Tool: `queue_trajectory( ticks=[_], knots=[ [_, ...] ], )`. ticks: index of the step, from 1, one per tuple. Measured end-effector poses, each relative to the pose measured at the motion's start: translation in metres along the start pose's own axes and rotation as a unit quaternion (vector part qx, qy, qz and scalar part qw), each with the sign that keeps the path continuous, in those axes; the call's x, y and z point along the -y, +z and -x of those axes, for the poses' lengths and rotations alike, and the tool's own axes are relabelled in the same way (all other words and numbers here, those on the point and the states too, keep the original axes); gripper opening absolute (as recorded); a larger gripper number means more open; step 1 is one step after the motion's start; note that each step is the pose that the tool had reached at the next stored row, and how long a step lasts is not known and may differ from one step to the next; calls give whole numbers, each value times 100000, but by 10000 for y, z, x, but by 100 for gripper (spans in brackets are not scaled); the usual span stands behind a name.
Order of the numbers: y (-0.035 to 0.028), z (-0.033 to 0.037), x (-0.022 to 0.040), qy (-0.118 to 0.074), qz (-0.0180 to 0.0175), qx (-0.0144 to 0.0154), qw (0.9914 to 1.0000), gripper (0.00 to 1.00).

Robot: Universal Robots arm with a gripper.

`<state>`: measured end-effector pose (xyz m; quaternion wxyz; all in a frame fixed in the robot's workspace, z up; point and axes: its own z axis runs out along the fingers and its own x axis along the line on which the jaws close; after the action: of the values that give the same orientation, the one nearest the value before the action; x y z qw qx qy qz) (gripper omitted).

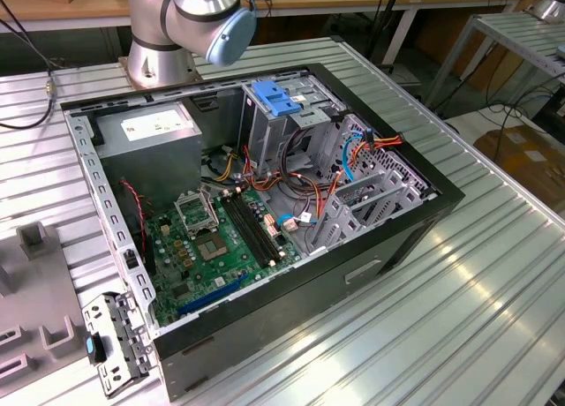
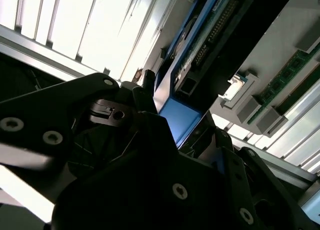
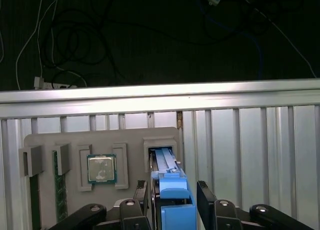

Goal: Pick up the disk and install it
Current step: 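Pick up the disk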

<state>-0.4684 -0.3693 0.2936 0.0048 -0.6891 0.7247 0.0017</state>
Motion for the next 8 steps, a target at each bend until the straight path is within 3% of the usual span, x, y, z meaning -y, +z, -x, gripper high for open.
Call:
queue_trajectory(
  ticks=[8],
  knots=[
    [0,2,0,3,-1,0,100000,51]
  ],
)
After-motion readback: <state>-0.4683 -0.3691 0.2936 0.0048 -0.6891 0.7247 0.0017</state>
